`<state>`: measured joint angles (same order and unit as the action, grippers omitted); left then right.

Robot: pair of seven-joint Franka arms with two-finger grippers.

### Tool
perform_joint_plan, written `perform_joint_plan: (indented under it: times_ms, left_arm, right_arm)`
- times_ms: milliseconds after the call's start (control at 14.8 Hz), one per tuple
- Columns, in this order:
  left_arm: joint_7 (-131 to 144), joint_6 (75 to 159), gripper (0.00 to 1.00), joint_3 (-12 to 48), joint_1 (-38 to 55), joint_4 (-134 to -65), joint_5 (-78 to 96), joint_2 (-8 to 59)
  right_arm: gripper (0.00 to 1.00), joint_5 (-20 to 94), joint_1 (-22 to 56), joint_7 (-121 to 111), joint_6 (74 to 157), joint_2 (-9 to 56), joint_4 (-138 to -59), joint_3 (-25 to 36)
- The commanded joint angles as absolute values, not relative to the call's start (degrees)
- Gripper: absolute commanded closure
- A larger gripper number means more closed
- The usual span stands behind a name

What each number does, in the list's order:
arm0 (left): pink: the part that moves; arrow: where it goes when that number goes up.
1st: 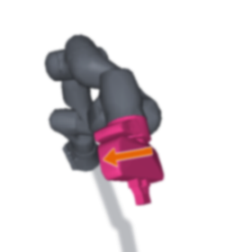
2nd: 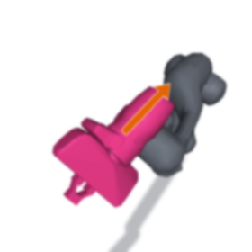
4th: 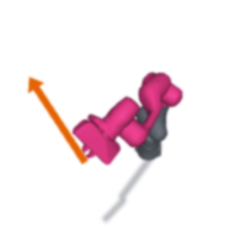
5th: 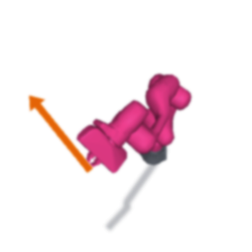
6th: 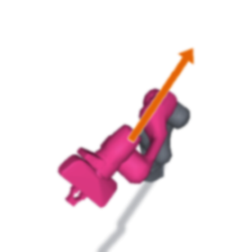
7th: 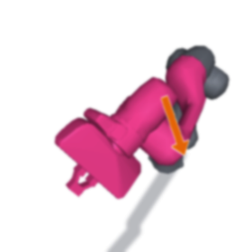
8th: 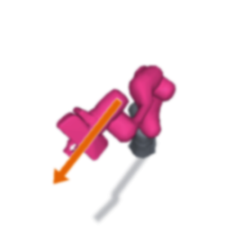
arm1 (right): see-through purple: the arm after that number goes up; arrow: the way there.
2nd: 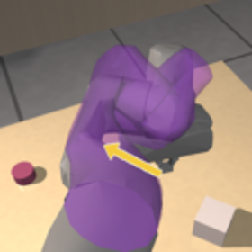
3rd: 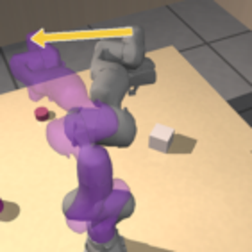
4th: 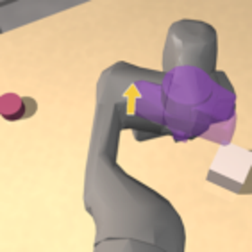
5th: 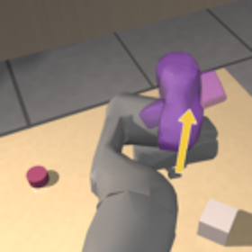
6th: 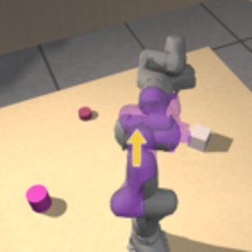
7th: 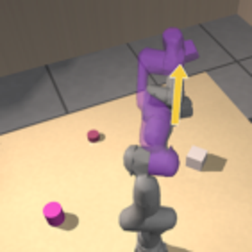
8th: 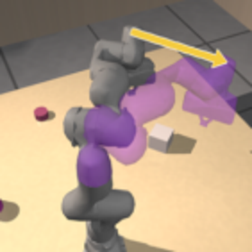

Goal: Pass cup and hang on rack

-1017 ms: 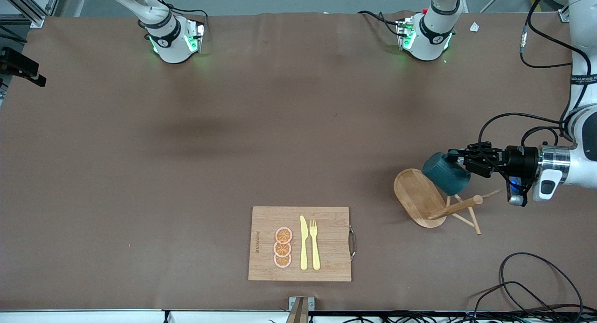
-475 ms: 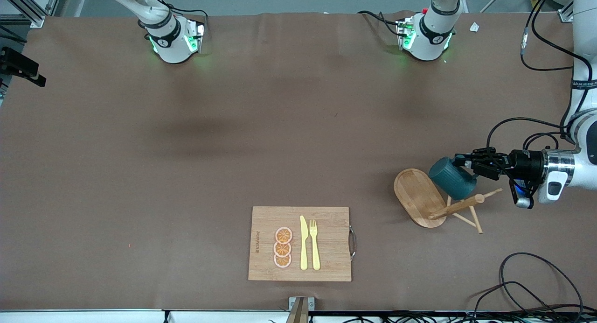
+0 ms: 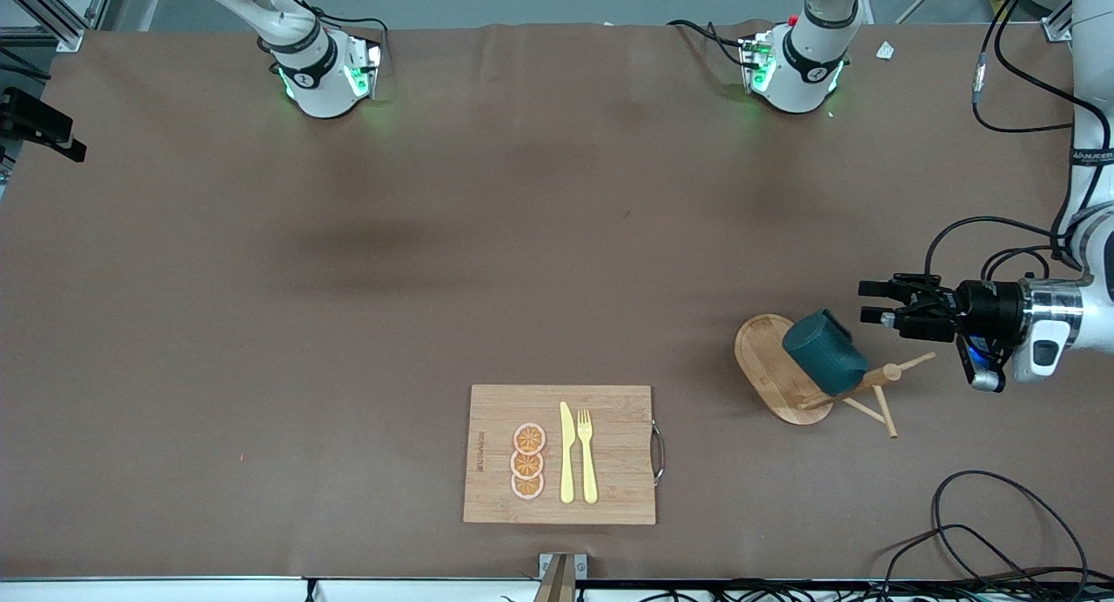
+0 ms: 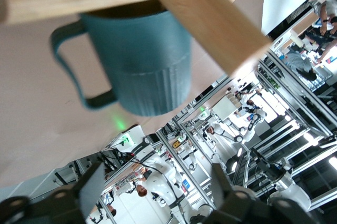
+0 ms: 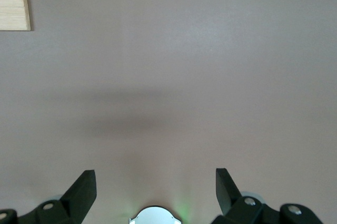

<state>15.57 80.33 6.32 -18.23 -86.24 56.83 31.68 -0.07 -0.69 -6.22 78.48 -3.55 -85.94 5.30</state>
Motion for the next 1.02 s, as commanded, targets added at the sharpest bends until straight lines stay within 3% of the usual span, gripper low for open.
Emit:
perform_joint_plan:
  times_ms: [0,339,746,949]
  left_arm:
    - [21.34,79.37,0.00,6.33,-18.54,-84.12,56.78,29.54]
    - [28.29,79.37,0.00,6.94,-17.06,-78.68,44.24,25.32]
    - [24.11,79.37,0.00,16.68,-16.96,-74.79,18.50,20.14]
    - [15.41,80.15,0.00,17.14,-16.88,-74.88,9.44,16.63]
  right_arm:
    - [0.00,0.18,-1.23,-5.80,78.57,-4.48,-86.31,4.83]
    - [0.00,0.18,-1.14,-5.80,78.57,-4.48,-86.31,4.83]
    - [0.00,0.18,-1.23,-5.80,78.49,-4.48,-86.40,4.92]
    - [0.00,0.18,-1.41,-5.89,78.57,-4.48,-86.40,5.01]
